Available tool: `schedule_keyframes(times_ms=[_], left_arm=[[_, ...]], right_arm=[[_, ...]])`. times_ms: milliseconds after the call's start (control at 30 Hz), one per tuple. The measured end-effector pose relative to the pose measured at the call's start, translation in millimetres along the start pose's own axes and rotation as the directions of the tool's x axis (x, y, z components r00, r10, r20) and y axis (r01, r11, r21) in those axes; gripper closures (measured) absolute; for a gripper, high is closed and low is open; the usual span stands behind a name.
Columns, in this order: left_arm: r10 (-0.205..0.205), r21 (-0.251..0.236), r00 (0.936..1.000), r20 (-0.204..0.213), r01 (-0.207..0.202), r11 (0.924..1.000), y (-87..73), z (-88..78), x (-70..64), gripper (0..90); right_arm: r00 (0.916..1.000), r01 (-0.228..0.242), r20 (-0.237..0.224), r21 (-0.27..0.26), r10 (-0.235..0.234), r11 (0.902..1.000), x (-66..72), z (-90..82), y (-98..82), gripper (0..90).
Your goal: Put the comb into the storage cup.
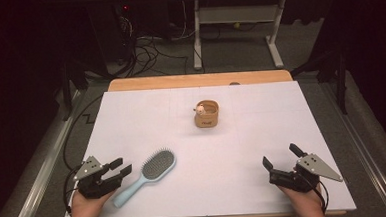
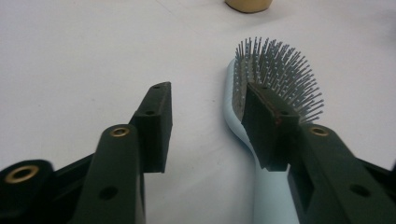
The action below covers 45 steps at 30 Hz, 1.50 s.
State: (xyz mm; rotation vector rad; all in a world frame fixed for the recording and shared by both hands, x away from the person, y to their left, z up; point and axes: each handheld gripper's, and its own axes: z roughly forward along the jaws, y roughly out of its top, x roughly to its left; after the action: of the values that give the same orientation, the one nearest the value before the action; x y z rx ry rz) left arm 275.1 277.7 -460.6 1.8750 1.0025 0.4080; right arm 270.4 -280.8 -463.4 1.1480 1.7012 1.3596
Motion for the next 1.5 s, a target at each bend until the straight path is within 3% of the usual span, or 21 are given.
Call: schedule_keyframes(times_ms=[100, 500, 800, 867, 1133, 1367, 1500], left_arm=[[-0.006, -0.007, 0.9999, -0.010, 0.005, 1.0000, 0.0, 0.8, 0.5, 46.5], [0.004, -0.026, 0.9998, -0.019, -0.004, 0.9996, 0.4, 0.7, 0.2, 38.2], [-0.013, -0.067, 0.9997, -0.020, 0.012, 0.9977, 5.1, 4.5, -1.6, 8.8], [-0.001, -0.056, 0.9998, -0.020, 0.000, 0.9984, 7.0, 6.0, -3.8, 0.6], [0.046, -0.048, 0.9984, -0.032, -0.048, 0.9977, 9.7, 8.8, -11.0, 0.0], [0.051, -0.029, 0.9983, -0.030, -0.052, 0.9982, 11.7, 9.0, -11.2, 0.0], [0.050, 0.017, 0.9982, -0.033, -0.050, 0.9986, 14.8, 10.3, -13.9, 0.0]], right_arm=[[1.0000, 0.002, -0.001, 0.000, -0.002, 1.0000, 0.4, 0.9, 0.1, 0.6], [1.0000, 0.002, -0.004, -0.003, -0.002, 1.0000, 0.4, 0.4, -0.1, 0.6], [0.9999, -0.012, 0.000, -0.007, 0.012, 0.9999, -1.4, -0.5, -0.1, 0.6], [0.9999, -0.011, 0.002, -0.011, 0.011, 0.9999, -1.4, -1.4, 0.3, 0.6], [0.9999, -0.011, 0.005, -0.014, 0.011, 0.9998, -2.5, -2.2, 0.5, 0.5], [0.9999, -0.014, 0.003, -0.012, 0.014, 0.9998, -1.9, -1.7, 0.3, 0.5], [0.9998, -0.021, 0.008, -0.009, 0.021, 0.9997, -2.7, -1.2, -0.1, 0.5]])
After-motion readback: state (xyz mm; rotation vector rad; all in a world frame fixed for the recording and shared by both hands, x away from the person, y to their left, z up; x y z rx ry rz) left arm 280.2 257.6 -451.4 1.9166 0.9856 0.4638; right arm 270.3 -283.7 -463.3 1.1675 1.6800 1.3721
